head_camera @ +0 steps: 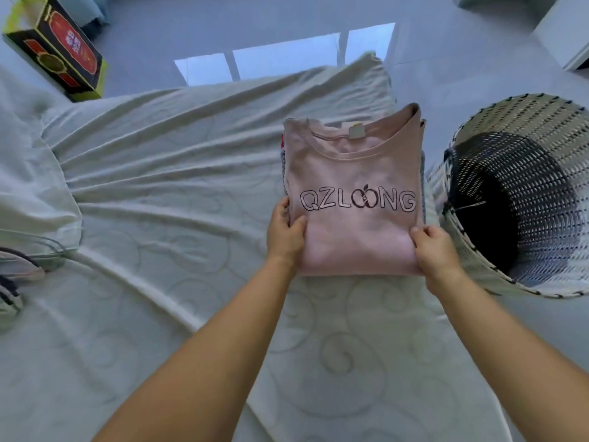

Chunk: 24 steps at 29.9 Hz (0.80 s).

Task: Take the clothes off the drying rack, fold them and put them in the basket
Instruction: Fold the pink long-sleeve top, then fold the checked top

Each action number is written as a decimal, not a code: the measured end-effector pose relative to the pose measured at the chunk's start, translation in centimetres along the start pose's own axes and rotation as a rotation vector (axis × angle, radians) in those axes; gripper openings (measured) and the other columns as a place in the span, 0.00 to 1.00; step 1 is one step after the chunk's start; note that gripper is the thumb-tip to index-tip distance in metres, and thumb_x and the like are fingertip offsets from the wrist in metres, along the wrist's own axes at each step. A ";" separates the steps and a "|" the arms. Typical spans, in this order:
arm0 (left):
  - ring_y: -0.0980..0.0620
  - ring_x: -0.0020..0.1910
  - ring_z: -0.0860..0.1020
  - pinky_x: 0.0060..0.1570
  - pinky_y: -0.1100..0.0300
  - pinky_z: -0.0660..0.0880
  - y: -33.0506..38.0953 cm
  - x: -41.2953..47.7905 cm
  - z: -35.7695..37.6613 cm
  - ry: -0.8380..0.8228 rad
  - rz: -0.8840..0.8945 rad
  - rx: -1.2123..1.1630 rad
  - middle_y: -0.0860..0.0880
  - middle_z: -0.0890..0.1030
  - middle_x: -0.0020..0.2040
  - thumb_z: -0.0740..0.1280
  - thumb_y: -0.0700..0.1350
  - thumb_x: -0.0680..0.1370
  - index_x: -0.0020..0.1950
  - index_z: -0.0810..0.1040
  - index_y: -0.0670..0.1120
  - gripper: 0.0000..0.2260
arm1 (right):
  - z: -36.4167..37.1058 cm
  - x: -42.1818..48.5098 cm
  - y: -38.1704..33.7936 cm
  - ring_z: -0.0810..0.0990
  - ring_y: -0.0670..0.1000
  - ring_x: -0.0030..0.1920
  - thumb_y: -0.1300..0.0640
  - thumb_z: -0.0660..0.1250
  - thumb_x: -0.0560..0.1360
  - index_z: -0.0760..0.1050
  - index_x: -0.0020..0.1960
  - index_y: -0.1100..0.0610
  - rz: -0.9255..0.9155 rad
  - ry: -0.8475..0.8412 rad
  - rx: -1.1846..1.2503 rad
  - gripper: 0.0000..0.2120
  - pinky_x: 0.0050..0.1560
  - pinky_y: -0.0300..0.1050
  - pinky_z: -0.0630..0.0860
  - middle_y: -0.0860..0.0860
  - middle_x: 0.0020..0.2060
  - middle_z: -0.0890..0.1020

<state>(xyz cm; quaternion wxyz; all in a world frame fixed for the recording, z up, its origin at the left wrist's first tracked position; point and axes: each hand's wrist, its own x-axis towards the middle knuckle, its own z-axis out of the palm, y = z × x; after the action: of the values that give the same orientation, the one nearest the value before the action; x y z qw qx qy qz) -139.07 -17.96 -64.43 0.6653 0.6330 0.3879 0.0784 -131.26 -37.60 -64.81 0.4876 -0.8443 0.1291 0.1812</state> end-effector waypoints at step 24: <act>0.53 0.35 0.76 0.32 0.66 0.73 -11.2 -22.1 -42.6 0.384 -0.424 0.078 0.45 0.78 0.43 0.58 0.36 0.79 0.50 0.68 0.45 0.04 | 22.0 -33.4 7.4 0.77 0.52 0.46 0.68 0.62 0.75 0.75 0.54 0.64 -0.101 -0.441 -0.128 0.09 0.41 0.19 0.66 0.61 0.48 0.77</act>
<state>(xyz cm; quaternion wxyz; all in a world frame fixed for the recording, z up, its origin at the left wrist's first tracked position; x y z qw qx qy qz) -184.76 0.07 -61.03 0.5565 0.5366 0.6330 0.0410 -168.20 -20.68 -66.25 0.4578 -0.8189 -0.0347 0.3444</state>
